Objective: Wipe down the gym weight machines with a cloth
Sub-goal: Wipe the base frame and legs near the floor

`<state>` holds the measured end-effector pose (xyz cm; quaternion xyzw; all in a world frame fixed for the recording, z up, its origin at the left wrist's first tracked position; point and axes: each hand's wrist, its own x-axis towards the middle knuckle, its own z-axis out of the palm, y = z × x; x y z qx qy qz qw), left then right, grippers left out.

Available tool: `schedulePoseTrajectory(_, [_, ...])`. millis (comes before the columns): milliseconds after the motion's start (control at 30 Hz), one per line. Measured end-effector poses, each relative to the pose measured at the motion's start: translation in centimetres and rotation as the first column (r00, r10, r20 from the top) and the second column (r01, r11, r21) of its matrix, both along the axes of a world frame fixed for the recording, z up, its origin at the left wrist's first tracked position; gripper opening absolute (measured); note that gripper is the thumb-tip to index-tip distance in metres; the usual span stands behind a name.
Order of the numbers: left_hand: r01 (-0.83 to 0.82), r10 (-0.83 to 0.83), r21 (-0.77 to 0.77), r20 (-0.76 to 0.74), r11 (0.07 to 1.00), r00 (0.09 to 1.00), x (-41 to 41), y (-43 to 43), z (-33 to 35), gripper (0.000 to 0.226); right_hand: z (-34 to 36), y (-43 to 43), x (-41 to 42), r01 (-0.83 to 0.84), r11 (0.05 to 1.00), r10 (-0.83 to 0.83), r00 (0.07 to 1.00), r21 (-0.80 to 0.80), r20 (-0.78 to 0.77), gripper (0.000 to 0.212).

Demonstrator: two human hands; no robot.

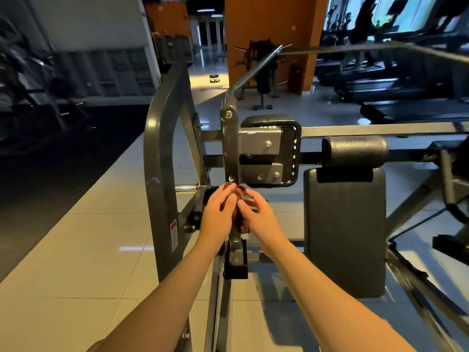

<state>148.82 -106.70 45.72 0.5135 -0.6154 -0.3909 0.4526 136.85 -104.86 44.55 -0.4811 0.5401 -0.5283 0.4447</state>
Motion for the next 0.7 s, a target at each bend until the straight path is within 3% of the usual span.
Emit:
schedulePoseTrajectory(67, [0.130, -0.126, 0.054, -0.080, 0.990, 0.989, 0.6, -0.6, 1.2, 0.031, 0.2, -1.3, 0.7, 0.099, 0.993, -0.100, 0.995, -0.063, -0.017, 0.029])
schedulePoseTrajectory(200, [0.238, -0.234, -0.054, 0.068, 0.970, 0.970, 2.9, -2.3, 2.8, 0.034, 1.7, -2.6, 1.3, 0.133, 0.979, -0.139, 0.990, -0.155, -0.029, 0.024])
schedulePoseTrajectory(333, [0.072, -0.069, -0.206, 0.020, 0.976, 0.997, 3.7, -4.3, 4.1, 0.030, 3.8, -3.7, 2.1, 0.068, 0.974, -0.078, 0.996, -0.215, -0.041, 0.028])
schedulePoseTrajectory(467, [-0.089, 0.031, -0.315, -0.185, 0.945, 0.982, 3.0, -5.4, 6.1, 0.037, 4.6, -5.5, 1.5, 0.209, 0.932, -0.259, 0.956, -0.296, -0.139, 0.026])
schedulePoseTrajectory(700, [-0.152, 0.202, -0.544, 0.033, 0.825, 0.979, -1.1, -8.4, 6.7, 0.029, 5.5, -6.3, -0.2, 0.204, 0.935, -0.241, 0.966, -0.291, -0.098, 0.026])
